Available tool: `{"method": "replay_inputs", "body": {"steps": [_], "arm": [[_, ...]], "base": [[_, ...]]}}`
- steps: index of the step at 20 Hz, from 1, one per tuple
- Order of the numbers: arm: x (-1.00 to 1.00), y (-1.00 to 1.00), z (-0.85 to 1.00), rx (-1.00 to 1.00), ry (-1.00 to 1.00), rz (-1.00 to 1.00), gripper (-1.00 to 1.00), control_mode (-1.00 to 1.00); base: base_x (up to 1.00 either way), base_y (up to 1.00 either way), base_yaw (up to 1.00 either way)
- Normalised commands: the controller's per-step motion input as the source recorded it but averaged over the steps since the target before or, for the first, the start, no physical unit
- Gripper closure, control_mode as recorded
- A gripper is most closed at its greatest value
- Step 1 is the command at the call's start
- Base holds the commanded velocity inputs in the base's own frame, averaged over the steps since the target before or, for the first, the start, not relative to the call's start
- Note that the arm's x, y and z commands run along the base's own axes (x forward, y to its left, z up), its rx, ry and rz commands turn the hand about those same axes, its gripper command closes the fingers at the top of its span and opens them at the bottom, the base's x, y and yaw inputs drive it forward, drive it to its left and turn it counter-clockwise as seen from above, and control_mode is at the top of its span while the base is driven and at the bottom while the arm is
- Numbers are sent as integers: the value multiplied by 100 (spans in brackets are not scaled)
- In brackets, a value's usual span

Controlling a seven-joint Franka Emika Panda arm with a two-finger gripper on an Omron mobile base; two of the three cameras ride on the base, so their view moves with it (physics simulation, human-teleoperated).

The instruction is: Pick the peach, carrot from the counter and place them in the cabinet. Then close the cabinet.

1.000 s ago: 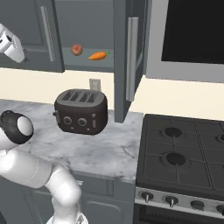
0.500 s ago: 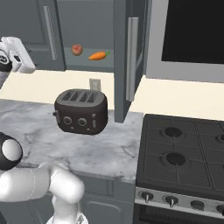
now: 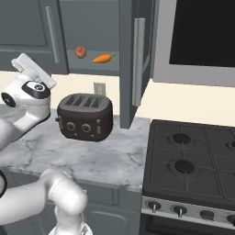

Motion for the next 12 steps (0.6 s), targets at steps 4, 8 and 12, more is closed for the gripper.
{"method": "replay_inputs", "body": {"steps": [4,8,12], "arm": [[-100,-38,18,19,-3,4,-100,-100],[-100,-32,31,16,0,1,-100,-100],[-100,-32,82,25,9,0,-100,-100]], "base": [[0,0,0],[0,0,0],[0,0,0]]}}
